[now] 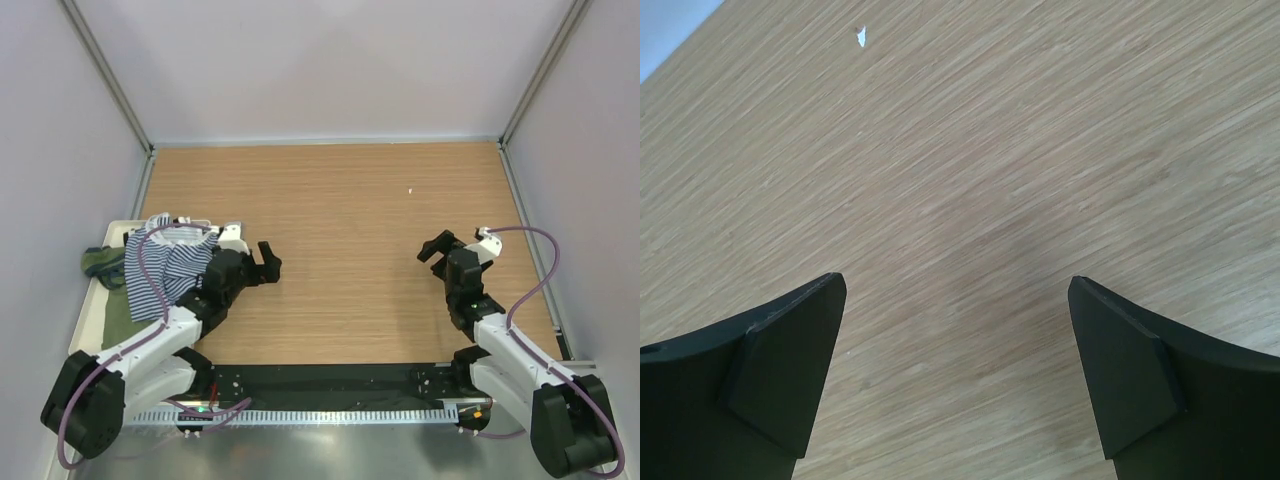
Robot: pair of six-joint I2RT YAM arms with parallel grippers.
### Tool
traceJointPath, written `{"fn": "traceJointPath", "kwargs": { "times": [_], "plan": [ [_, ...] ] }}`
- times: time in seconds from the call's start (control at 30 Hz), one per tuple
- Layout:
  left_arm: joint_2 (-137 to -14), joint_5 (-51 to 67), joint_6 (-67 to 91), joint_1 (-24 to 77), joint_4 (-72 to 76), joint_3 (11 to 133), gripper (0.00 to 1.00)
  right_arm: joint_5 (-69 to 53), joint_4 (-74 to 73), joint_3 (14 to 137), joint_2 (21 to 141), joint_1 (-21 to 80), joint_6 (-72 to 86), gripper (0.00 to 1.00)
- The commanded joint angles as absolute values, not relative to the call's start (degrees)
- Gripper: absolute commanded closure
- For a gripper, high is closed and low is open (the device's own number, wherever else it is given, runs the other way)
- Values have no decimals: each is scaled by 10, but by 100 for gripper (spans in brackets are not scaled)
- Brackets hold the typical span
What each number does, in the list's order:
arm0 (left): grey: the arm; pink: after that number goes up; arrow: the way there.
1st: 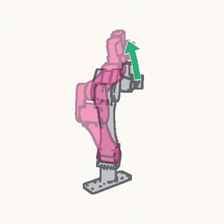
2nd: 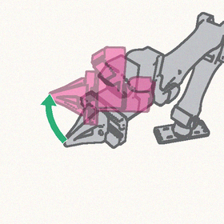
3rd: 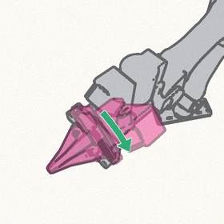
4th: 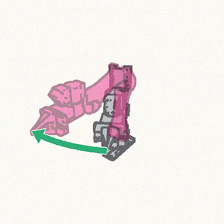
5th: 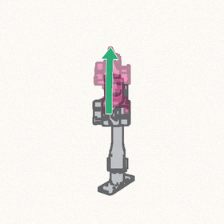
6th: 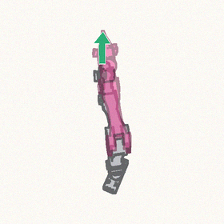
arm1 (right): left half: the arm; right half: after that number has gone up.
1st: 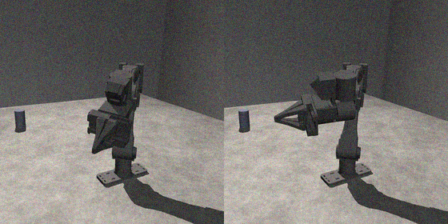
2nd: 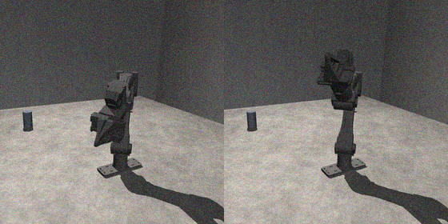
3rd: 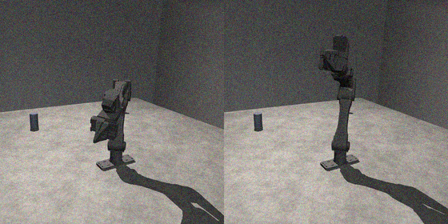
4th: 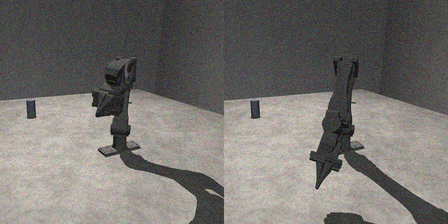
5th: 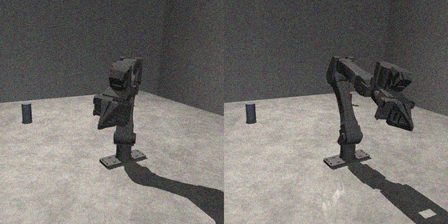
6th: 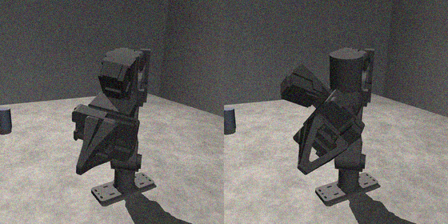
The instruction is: Fold and stack the tank tops
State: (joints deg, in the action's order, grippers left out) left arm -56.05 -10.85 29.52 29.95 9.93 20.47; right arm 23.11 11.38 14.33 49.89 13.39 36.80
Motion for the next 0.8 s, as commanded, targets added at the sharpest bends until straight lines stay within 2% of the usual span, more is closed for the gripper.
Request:
{"fn": "traceJointPath", "kwargs": {
  "times": [0.0, 0.07, 0.13, 0.17, 0.23, 0.37, 0.47, 0.53, 0.57, 0.6, 0.77],
  "plan": [
    [-542, -172, 307, 301, 75, 235, 0, 263, 120, 163, 496, 135, 384, 0],
    [-530, -212, 351, 301, -15, 263, 1, 252, 120, 164, 497, 135, 382, 0],
    [-513, -253, 387, 301, -90, 309, 8, 236, 131, 163, 497, 135, 379, 0],
    [-504, -318, 445, 300, -131, 325, 9, 232, 134, 163, 497, 134, 379, 0],
    [-488, -354, 490, 272, -236, 362, 12, 230, 138, 160, 495, 135, 381, 0],
    [-450, -343, 528, 175, -297, 395, 14, 229, 136, 158, 489, 134, 381, 0],
    [-479, -335, 526, 100, -340, 425, 14, 229, 135, 157, 484, 134, 381, 0],
    [-504, -325, 533, 50, -380, 453, 13, 229, 130, 159, 479, 135, 381, 0],
    [-521, -322, 539, 34, -406, 460, 6, 228, 129, 159, 476, 135, 380, 1],
    [-550, -319, 549, 19, -418, 475, 4, 229, 127, 159, 472, 134, 380, 1],
    [-616, -329, 580, -27, -447, 497, 0, 232, 130, 149, 451, 134, 381, 1]
  ]
}}
